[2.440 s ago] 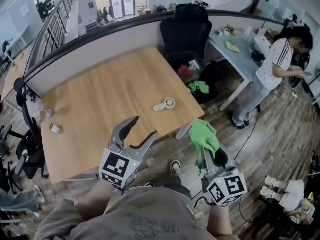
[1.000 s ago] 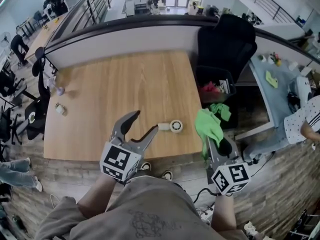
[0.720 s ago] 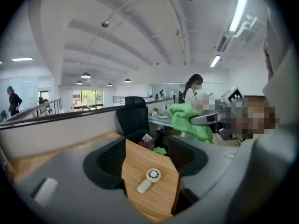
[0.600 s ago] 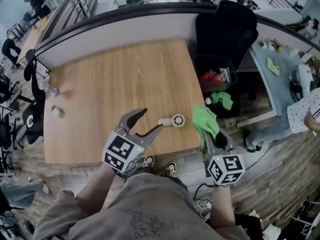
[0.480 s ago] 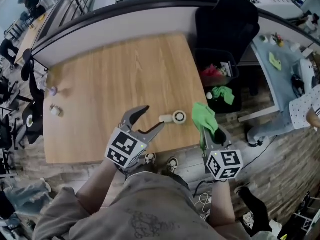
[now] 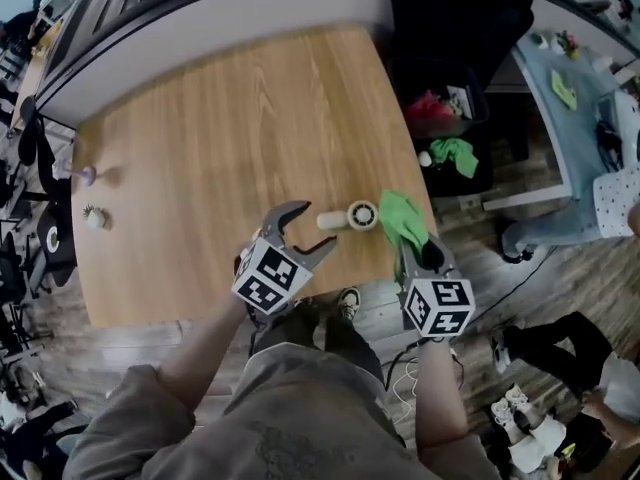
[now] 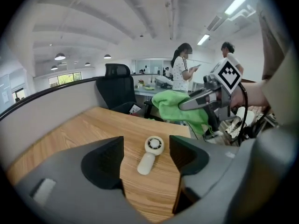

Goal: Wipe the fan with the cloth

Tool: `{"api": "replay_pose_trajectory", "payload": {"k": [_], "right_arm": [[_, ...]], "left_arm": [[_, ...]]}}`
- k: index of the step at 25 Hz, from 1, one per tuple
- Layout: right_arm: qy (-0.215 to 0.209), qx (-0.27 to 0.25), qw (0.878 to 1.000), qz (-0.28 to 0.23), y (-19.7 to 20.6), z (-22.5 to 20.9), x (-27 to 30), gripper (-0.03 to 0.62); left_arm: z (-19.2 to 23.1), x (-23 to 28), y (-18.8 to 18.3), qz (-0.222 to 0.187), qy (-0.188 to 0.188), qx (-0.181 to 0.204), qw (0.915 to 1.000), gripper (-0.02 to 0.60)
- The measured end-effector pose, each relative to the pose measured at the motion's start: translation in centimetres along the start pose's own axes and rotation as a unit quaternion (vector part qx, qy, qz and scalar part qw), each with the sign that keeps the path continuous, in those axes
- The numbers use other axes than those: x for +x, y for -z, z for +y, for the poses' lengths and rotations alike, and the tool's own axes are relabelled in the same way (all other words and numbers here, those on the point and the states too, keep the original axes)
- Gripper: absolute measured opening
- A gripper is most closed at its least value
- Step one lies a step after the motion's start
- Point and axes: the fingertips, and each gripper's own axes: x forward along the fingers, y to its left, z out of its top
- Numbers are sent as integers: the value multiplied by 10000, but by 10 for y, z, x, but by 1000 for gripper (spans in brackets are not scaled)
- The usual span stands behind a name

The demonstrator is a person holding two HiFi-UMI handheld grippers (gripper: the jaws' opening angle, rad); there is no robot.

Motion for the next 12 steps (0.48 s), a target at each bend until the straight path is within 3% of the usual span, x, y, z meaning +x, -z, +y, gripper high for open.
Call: {"api": "replay_pose_trajectory", "payload": {"k": [12], "right_arm": [[178,151,9981,577,55,-18,68,97]], "left_arm": [[-2,84,90,977,525,127,9937,307]]}}
